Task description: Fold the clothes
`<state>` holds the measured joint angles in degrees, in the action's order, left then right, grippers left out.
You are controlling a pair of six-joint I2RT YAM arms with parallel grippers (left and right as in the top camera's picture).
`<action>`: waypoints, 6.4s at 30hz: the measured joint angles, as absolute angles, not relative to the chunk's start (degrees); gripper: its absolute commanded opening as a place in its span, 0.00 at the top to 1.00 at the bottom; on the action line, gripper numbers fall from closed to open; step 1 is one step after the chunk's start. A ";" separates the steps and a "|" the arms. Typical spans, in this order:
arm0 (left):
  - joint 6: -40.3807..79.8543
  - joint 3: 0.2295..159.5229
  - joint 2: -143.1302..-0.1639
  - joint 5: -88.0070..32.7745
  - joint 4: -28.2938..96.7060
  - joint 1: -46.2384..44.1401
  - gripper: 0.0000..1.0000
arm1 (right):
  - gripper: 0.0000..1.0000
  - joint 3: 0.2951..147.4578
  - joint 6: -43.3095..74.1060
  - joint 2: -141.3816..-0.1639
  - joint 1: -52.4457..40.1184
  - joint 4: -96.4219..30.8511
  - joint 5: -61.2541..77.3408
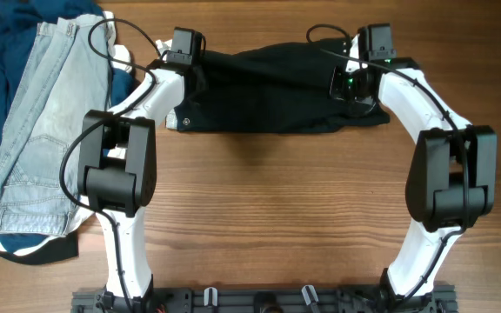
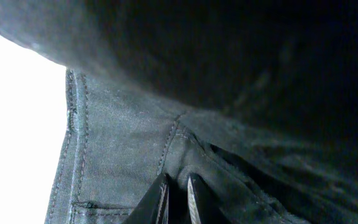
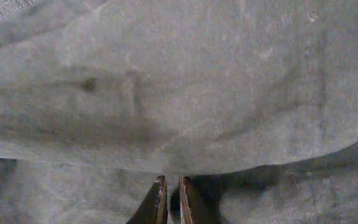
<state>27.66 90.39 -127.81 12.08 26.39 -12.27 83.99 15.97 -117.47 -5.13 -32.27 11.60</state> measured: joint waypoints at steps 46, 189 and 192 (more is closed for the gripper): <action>25.69 89.62 -104.68 8.93 58.70 -12.23 0.00 | 0.27 97.91 8.62 -119.94 -5.13 -23.97 12.01; 26.63 101.01 -109.10 -8.82 45.50 -5.54 0.00 | 0.01 95.92 2.59 -120.25 3.66 -41.15 31.29; 26.02 100.99 -109.08 -8.64 50.24 -2.09 0.00 | 0.01 95.81 1.65 -124.46 1.56 -40.40 28.93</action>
<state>26.02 100.99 -109.08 -8.64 50.24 -2.09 95.81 1.65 -124.46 1.56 -40.40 28.93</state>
